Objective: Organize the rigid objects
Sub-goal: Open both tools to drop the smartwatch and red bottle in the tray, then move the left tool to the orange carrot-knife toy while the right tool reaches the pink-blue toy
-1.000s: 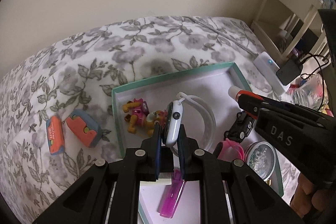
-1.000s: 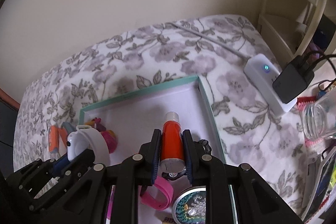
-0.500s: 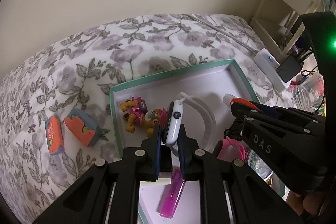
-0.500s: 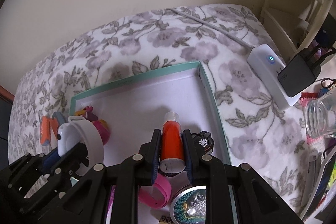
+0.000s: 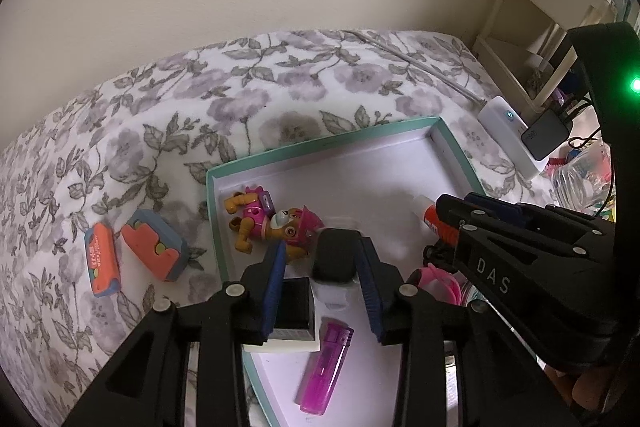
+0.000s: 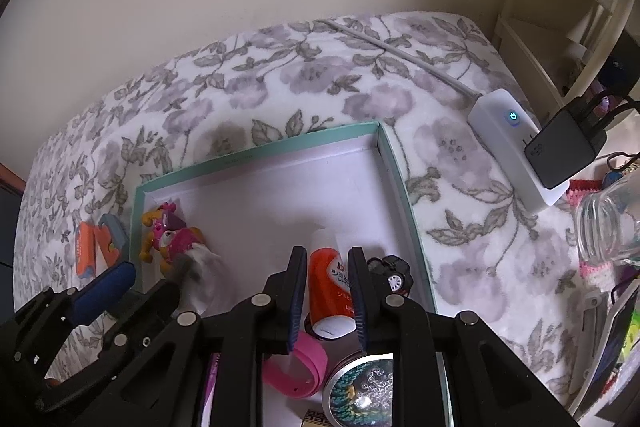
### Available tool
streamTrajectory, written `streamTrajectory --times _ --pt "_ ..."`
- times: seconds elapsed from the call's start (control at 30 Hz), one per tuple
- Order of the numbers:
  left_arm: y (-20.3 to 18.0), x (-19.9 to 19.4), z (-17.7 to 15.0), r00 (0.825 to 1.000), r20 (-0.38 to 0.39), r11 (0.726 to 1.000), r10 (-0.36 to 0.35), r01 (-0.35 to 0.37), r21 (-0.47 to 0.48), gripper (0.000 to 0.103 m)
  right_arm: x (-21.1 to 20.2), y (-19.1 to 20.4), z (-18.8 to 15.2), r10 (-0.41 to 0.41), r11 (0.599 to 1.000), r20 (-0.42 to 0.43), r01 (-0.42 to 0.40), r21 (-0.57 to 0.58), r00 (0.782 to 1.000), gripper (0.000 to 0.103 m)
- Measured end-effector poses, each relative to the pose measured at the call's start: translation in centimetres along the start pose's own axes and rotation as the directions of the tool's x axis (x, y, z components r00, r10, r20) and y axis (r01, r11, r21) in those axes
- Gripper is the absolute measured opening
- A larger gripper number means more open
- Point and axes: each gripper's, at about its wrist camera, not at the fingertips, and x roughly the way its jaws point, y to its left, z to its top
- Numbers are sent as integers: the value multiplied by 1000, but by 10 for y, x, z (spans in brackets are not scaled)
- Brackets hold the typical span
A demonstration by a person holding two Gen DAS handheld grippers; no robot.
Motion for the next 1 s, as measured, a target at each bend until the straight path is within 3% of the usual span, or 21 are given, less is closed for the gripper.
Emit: streamTrajectory --times 0.3,0.37,0.43,0.53,0.57,0.63,0.67,0.93,1.0 --pt "6 -15 4 999 36 1000 -4 5 -23 38 -24 4 6 -18 1000 67 18 -7 998 24" --pt "9 -17 5 999 42 999 -1 3 -32 40 -29 4 7 -19 1000 80 20 -5 997 29" --pt "14 -18 6 999 43 999 6 -4 -48 42 -32 3 8 -20 1000 91 21 -2 996 41" --pt "25 -19 8 999 43 997 20 -17 -82 43 -31 3 8 -24 1000 91 24 0 996 45" --pt "30 -19 8 999 45 995 27 -22 -98 45 -31 3 8 -25 1000 90 25 0 996 47" --pt "37 -20 9 998 48 992 42 -35 -122 61 -29 4 8 -25 1000 88 25 0 996 61" --pt "41 -21 9 997 52 990 53 -45 -136 70 -29 4 8 -24 1000 89 24 0 996 63" --pt "68 -22 10 991 53 970 124 -110 -216 74 -27 7 9 -22 1000 97 22 -1 995 80" --pt "74 -21 9 990 48 965 136 -121 -234 83 -26 9 9 -19 1000 98 19 -1 995 86"
